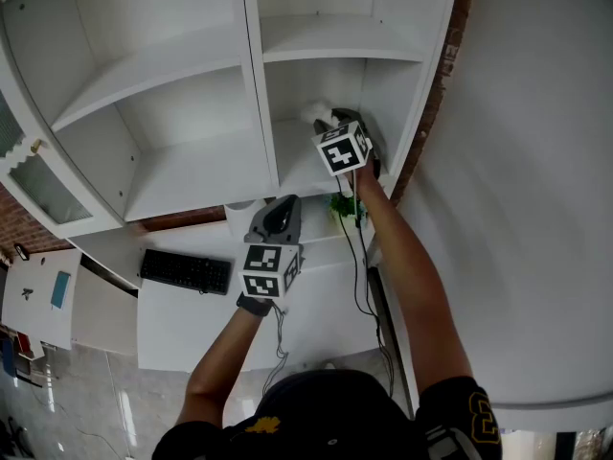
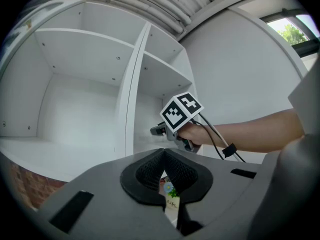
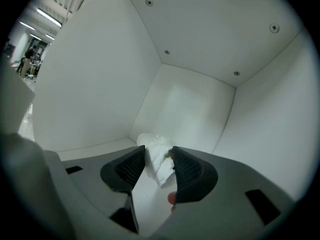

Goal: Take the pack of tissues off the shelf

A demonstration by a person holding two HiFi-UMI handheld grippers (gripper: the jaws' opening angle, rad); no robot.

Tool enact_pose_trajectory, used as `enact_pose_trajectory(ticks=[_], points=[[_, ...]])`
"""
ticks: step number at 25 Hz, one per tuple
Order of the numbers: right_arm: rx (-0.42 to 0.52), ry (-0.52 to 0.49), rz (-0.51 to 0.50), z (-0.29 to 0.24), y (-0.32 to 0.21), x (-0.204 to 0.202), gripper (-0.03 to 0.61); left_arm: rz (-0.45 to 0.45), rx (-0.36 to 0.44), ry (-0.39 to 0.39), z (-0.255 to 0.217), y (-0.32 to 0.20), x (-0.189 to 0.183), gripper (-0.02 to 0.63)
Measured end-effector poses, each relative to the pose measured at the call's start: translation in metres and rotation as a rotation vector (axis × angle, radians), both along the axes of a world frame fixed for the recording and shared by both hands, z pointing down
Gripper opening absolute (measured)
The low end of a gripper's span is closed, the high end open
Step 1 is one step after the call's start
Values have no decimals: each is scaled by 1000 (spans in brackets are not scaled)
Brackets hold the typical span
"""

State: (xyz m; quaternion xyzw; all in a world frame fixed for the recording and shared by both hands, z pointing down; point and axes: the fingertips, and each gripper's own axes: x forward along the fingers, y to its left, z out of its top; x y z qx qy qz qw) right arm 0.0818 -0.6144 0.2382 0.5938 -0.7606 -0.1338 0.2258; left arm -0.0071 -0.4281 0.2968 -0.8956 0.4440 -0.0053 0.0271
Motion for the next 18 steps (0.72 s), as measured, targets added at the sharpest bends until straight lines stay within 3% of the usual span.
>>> enact_pose_trajectory(ticks=[4,9,18], points=[[1,-79,11,-1,5,9,175,-37,15,27,-9,2,-23,18],[9,-97,28,2,32,22,175,-120,13,61,-19,8,-57,18],[89,-229,-46,-21,90,17,173,-126,-28,30,8,16,-58,18]])
